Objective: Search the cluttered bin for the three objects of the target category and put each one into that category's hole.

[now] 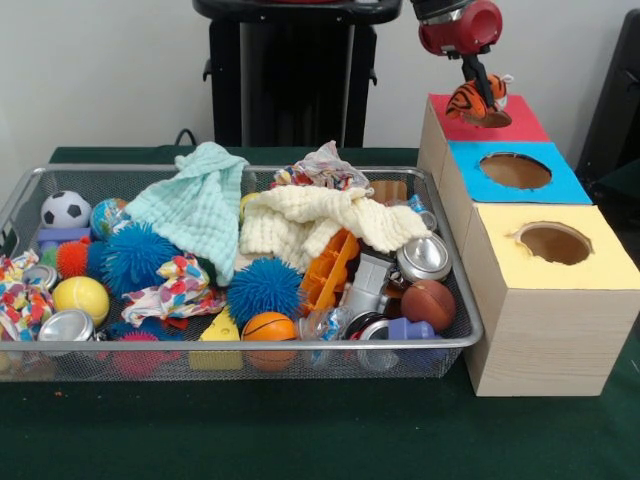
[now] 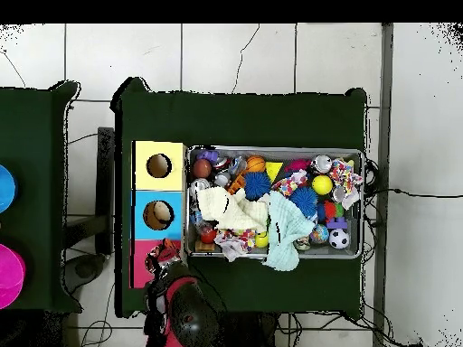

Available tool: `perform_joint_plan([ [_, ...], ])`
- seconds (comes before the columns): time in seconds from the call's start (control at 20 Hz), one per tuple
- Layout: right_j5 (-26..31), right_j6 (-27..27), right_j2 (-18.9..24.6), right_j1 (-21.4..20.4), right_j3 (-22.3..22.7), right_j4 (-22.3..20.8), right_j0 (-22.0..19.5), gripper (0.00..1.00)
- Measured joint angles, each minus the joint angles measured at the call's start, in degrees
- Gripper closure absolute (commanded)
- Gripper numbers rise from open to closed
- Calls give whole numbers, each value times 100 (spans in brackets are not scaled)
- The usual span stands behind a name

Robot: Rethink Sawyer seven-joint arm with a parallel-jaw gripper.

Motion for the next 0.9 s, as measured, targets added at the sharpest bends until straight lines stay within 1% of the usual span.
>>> perform_joint_plan([
  [0.6,-1,64,266,-229,1,-7,-130,100],
  [0.9,-2,64,358,-279,2,-181,-254,100],
])
